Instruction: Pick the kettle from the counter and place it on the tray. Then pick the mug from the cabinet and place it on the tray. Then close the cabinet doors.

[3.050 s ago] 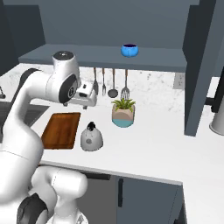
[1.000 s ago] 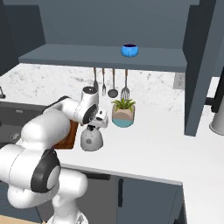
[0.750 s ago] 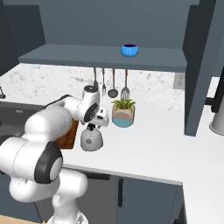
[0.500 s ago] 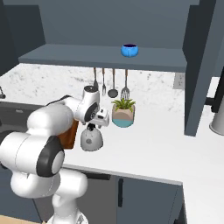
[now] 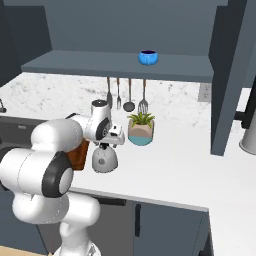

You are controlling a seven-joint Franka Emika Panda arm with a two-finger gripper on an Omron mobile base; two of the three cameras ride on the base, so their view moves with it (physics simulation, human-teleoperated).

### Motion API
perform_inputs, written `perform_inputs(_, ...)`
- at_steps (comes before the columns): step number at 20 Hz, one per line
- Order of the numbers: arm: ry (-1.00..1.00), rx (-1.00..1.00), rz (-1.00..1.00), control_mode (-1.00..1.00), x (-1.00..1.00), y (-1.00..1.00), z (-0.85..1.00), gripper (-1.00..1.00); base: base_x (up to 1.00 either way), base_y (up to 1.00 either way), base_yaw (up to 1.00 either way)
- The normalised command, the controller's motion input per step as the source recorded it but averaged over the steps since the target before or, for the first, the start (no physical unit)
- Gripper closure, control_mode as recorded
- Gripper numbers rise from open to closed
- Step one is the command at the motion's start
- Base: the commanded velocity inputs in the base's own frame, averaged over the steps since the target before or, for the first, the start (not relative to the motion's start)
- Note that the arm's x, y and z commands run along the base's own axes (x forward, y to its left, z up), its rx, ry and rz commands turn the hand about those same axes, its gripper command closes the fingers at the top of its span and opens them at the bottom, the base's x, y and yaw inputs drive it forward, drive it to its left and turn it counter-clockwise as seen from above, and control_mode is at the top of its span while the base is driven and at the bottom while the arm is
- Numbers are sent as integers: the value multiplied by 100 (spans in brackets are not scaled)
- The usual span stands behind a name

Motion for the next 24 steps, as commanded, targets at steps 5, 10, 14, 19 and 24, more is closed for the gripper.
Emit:
perform_inputs(5,0,-5,0,-100,-2,1,-13,100,0,0,0)
perform_inputs(10,0,0,0,-100,-5,0,-6,100,0,0,0)
perform_inputs(14,-17,4,3,-100,-24,0,7,100,0,0,0)
perform_inputs(19,-17,1,4,-100,-22,2,13,100,0,0,0)
perform_inputs(24,4,-4,1,-100,-23,9,32,100,0,0,0)
